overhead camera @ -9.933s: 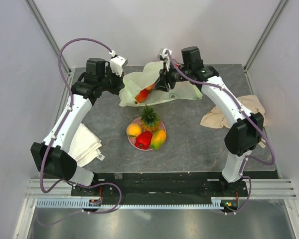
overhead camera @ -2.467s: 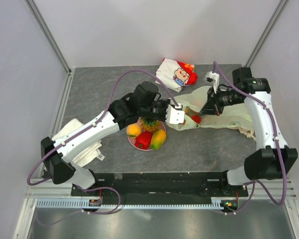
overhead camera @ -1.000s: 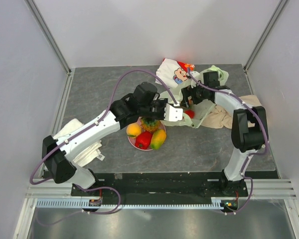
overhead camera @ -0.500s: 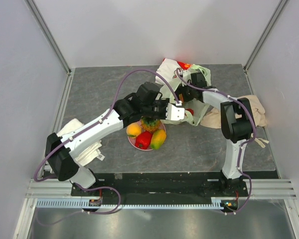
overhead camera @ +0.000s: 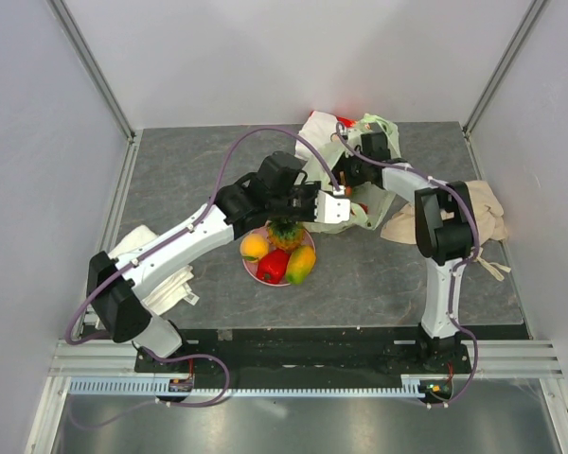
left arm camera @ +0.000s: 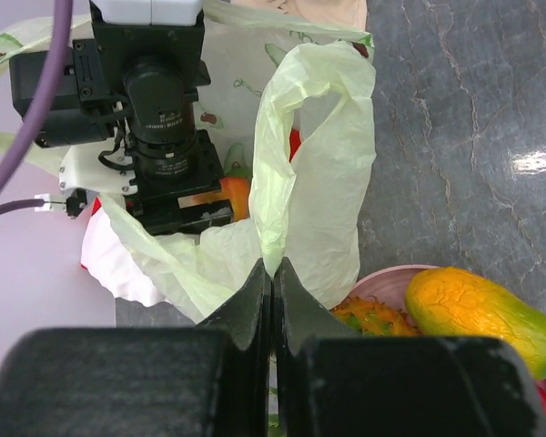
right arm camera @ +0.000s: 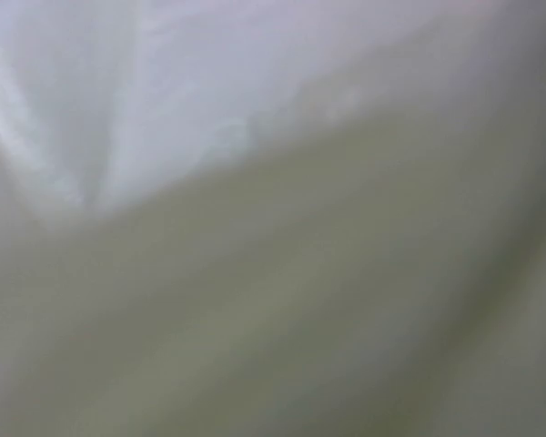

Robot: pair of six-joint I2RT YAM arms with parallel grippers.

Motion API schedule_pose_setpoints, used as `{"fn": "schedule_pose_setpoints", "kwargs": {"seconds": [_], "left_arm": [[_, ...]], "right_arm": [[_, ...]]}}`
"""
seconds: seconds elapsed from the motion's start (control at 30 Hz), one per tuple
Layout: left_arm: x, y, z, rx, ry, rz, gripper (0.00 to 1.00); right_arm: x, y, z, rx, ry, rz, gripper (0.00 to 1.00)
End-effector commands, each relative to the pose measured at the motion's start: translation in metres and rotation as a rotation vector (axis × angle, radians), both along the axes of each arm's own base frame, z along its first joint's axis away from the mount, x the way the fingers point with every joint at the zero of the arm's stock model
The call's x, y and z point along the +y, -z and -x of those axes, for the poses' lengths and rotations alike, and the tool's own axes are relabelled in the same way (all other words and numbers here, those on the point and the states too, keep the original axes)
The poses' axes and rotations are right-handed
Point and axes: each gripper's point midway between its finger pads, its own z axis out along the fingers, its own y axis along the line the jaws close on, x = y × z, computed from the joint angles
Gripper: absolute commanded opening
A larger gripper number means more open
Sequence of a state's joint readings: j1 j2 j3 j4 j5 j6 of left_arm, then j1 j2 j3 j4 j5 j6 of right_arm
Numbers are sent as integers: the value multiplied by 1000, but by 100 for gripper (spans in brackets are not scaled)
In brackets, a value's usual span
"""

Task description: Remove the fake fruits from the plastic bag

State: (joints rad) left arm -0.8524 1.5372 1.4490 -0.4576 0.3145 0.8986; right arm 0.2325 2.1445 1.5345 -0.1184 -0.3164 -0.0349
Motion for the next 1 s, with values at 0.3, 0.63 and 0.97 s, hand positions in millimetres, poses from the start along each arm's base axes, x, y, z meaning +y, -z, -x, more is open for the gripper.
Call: {"fn": "schedule_pose_setpoints", "kwargs": {"seconds": [0.3,0.63,0.97], "left_arm": [[2,-29,-37,-72,-97,81,2],[5,-83,-43,-42,-195,233,63],[102,-143,-19,42,-431,419,80]], "right_arm": [[-32,-154,142,28,-353,-55,59],[-51,-247,192,-193,-357,16,61],[-10,-370,223,-480,-414,-85,63]]}}
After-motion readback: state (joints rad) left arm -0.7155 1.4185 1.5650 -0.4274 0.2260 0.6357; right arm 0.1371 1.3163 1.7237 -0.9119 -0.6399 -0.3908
